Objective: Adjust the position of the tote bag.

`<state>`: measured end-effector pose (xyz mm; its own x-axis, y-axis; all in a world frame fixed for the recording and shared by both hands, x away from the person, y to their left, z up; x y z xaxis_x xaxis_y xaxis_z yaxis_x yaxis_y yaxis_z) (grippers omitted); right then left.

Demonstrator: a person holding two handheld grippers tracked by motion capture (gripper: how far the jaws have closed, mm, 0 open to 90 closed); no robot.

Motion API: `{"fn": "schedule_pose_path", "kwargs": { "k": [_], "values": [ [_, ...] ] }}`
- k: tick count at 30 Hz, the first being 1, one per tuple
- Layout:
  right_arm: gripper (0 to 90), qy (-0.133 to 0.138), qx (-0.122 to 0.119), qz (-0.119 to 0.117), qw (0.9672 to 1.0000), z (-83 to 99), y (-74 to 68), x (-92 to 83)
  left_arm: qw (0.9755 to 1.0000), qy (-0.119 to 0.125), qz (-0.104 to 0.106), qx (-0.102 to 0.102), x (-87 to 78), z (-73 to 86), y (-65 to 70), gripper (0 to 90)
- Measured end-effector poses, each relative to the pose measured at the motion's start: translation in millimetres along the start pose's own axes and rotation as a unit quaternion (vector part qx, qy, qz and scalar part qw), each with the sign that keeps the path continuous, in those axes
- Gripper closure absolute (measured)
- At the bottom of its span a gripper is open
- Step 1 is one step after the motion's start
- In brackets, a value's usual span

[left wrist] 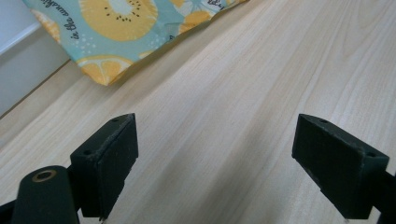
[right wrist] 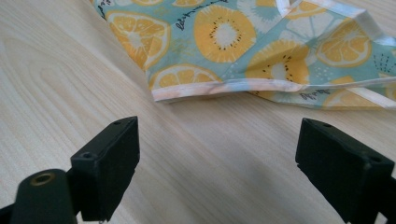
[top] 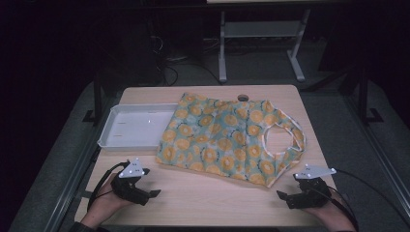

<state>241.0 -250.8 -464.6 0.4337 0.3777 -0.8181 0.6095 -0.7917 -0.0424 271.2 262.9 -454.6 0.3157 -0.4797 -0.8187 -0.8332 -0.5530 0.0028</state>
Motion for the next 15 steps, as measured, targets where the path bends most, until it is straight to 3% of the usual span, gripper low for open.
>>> {"fn": "schedule_pose_path", "kwargs": {
  "k": [8, 15],
  "values": [
    [14.0, -0.016, 0.006, 0.001, 0.9998, -6.9, 1.1, -5.8, 1.0000, -0.001, -0.001, 0.004, 0.3, -0.2, -1.0, 13.9],
    [30.5, -0.008, 0.013, -0.023, 0.9996, -19.6, 2.9, -7.9, 1.0000, 0.001, 0.003, 0.001, 1.2, -2.1, -2.6, 14.0]
  ]
}}
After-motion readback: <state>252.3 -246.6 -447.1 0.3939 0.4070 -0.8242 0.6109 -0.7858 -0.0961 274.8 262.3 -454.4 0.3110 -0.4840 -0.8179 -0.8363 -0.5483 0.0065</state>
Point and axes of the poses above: each handheld gripper's, and its own axes: x roughly forward along the jaws, z roughly out of its underside, y roughly to its right, the point moved 2 cm from there along x, roughly forward along the jaws, and after that the axes turned 7 degrees about -y, right-handed, at the moved point
